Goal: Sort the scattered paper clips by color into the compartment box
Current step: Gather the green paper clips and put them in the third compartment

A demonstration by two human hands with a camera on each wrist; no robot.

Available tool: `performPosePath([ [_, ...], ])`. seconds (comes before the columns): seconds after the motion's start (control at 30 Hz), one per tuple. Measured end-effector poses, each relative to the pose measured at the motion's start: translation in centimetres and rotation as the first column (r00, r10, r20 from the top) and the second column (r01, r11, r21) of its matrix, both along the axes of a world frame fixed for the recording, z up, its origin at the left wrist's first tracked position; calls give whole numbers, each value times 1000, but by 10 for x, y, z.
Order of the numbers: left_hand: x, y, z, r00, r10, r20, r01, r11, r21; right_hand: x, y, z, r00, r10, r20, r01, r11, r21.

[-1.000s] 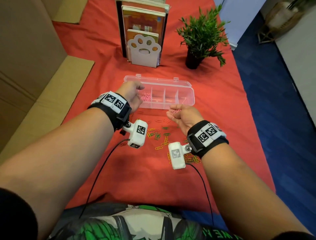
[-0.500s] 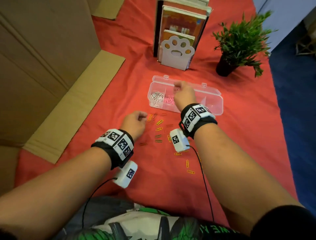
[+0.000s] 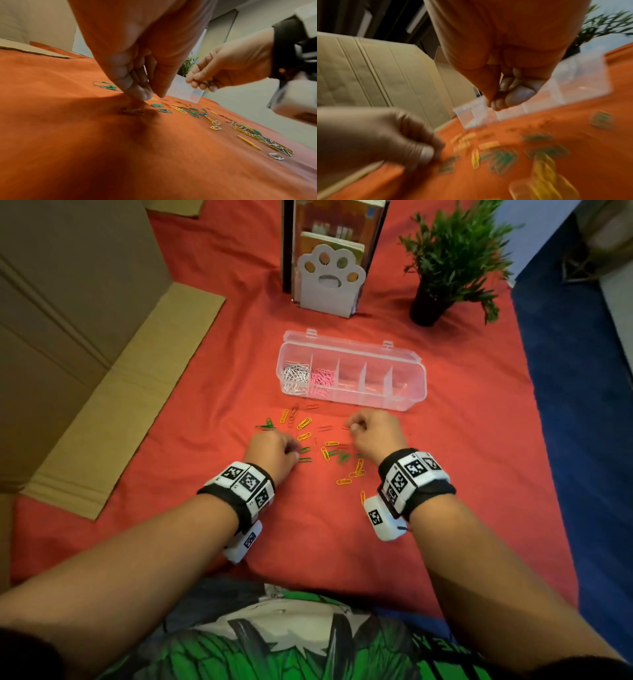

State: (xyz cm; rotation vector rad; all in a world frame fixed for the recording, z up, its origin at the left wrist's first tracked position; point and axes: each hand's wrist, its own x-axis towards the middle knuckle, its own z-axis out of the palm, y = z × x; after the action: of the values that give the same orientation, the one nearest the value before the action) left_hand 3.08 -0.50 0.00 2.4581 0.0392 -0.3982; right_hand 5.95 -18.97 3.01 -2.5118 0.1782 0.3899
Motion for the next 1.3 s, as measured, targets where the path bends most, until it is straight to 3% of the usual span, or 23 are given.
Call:
performPosePath([
  [0.17, 5, -14, -14, 993, -112, 37, 109, 990, 84, -33, -13, -33, 995, 96, -39, -100, 986, -133],
  [0.4, 2, -18, -24, 970, -233, 72, 214, 955, 207, -44, -2, -52, 923, 362, 133, -337, 924, -182],
  [0.7, -7, -19, -21, 983, -167, 80, 153, 976, 154, -45, 1, -59, 921, 374, 107, -324, 889, -323],
  [0.8, -7, -14, -17, 994, -38, 103, 35, 999, 30, -40, -1, -56, 955, 294, 47, -277, 935, -221],
  [0.9, -2, -12, -14, 991, 120, -50, -127, 980, -155, -40, -5, -50, 1000, -12, -15, 14, 991, 136],
  [0.93, 0, -12, -14, 970, 188, -155, -224, 940, -259, -41, -8, -49, 991, -118, -62, 131, 948, 291],
  [1.0, 3, -13, -8, 880, 294, -373, -444, 788, -426, -45, -13, -45, 946, -257, -199, 325, 766, 554],
  [1.07, 3, -14, 1, 808, 323, -492, -568, 648, -508, -48, -19, -41, 904, -288, -316, 427, 559, 711],
  [1.13, 4, -16, 6, 772, 332, -542, -621, 576, -531, -50, -25, -35, 856, -299, -422, 507, 330, 796],
  [1.2, 6, -19, 5, 774, 333, -539, -614, 603, -509, -52, -34, -29, 785, -316, -533, 585, 92, 806],
  [1.23, 8, -20, 1, 810, 322, -491, -559, 679, -476, -52, -38, -26, 751, -322, -576, 610, 8, 792],
  [1.27, 8, -20, -3, 871, 292, -395, -452, 791, -412, -52, -41, -24, 728, -336, -598, 627, -28, 779],
  [1.3, 8, -20, -7, 932, 235, -277, -318, 895, -312, -51, -44, -24, 716, -362, -597, 637, -11, 771],
])
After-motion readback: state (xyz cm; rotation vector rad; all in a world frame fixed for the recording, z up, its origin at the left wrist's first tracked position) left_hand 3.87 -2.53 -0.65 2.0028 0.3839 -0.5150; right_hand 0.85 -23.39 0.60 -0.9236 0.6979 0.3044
